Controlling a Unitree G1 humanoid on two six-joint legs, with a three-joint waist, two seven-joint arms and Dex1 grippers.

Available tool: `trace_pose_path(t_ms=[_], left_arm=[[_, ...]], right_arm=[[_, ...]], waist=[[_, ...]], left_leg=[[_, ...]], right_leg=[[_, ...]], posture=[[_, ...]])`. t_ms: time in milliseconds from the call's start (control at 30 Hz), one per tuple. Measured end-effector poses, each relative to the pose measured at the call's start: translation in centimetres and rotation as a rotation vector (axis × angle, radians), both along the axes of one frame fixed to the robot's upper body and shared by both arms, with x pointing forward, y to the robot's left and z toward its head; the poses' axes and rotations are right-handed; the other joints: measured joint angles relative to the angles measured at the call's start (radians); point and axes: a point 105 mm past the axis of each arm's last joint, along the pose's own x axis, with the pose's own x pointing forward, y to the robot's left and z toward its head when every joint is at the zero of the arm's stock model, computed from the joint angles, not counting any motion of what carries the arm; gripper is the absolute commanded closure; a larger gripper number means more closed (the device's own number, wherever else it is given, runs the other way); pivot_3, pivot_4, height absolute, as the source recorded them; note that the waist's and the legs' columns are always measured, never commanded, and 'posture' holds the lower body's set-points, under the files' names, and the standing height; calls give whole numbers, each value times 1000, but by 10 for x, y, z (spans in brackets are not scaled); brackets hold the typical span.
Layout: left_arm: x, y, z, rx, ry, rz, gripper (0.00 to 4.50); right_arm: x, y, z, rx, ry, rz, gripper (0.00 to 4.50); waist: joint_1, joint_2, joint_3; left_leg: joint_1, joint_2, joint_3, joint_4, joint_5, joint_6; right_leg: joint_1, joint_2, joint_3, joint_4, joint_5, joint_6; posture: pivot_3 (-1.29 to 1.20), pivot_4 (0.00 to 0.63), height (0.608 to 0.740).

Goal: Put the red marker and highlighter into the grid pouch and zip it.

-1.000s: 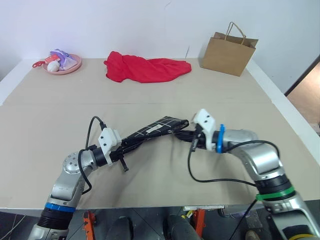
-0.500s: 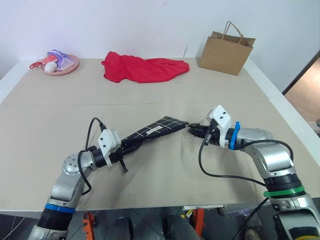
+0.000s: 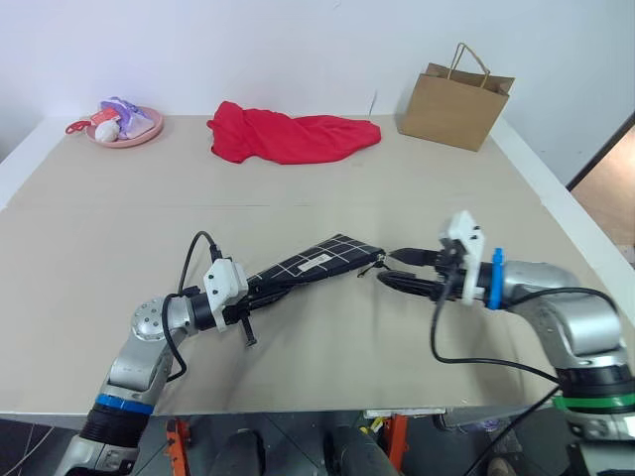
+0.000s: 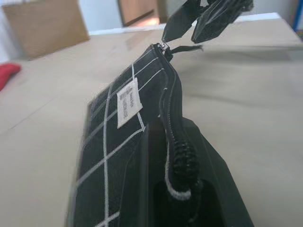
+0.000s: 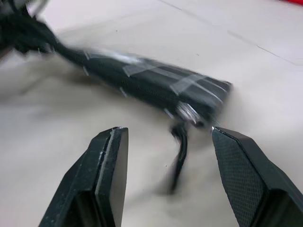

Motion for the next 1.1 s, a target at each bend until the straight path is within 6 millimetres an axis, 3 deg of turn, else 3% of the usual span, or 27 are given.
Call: trace_pose_path(t_ms=[133, 167, 200, 367, 467, 600, 767, 800, 867, 933, 1100], left_arm=[[-7, 0, 1, 29, -21, -114, 4500], [-8, 0, 2, 38, -27, -156, 3776], [-7, 0, 2, 46, -33, -175, 3776], [-7, 3, -13, 67, 59, -213, 1897], [-4, 1, -2, -14, 130, -169, 948], [-12, 17, 13, -56, 332, -124, 948], [-31, 56, 0, 5, 606, -33, 948], [-37, 75, -8, 22, 692, 44, 948], [-32, 92, -2, -1, 677, 174, 948], [-28, 96, 2, -18, 667, 221, 948], [-16, 144, 22, -123, 591, 515, 948]], right_arm=[[-13, -19, -2, -10, 10, -43, 1468], [-16, -24, -2, -1, 12, -65, 1376], [-18, -24, 0, 2, 4, -68, 1376], [-23, -14, -6, 17, 0, -76, 1376], [-25, -15, -9, 13, 11, -90, 1376], [-24, -17, -9, 11, 9, -99, 1376], [-19, -21, -9, 17, 10, -114, 1376], [-16, -24, -9, 15, 11, -124, 1376], [-13, -21, -9, 16, 8, -106, 1376], [-13, -21, -8, 17, 5, -101, 1376], [-10, -36, -13, 1, 18, -133, 1376]], waist=[[-7, 0, 0], [-8, 0, 0], [-12, 0, 0], [-13, 0, 0], [-13, 0, 0], [-17, 1, 0], [-18, 1, 0], [-17, 1, 0], [-9, 0, 1], [-8, 0, 1], [-14, -1, 2]], left_leg=[[1, 1, 0, 0, 0, 0], [1, 1, 0, 1, 0, 0], [1, 1, 0, 1, 0, 0], [1, 1, 0, 1, 0, 0], [0, 1, 0, 1, 0, 0], [2, 2, 0, 1, 0, 0], [3, 3, 0, 0, 0, 0], [3, 3, 0, 0, 0, 0], [2, 2, -1, 0, 0, 0], [2, 1, 0, 0, 0, 0], [2, 2, 1, -1, -1, 1]], right_leg=[[0, 1, 0, 0, -1, 2], [0, 1, 0, 1, -1, 2], [0, 1, 1, 1, 0, 2], [1, 1, 1, 1, 0, 3], [1, 0, 1, 0, -1, 4], [1, 1, 1, 1, -1, 4], [0, 2, 0, 2, -2, 1], [0, 2, 0, 2, -2, 1], [1, 0, -1, 2, -3, 1], [1, -1, -1, 2, -3, 1], [0, 0, 1, 1, -4, 1]], posture=[[0, 150, 740], [0, 150, 740], [0, 150, 740], [0, 150, 740], [0, 150, 740], [0, 150, 740], [0, 150, 740], [0, 150, 740], [0, 150, 740], [0, 150, 740], [0, 150, 740]])
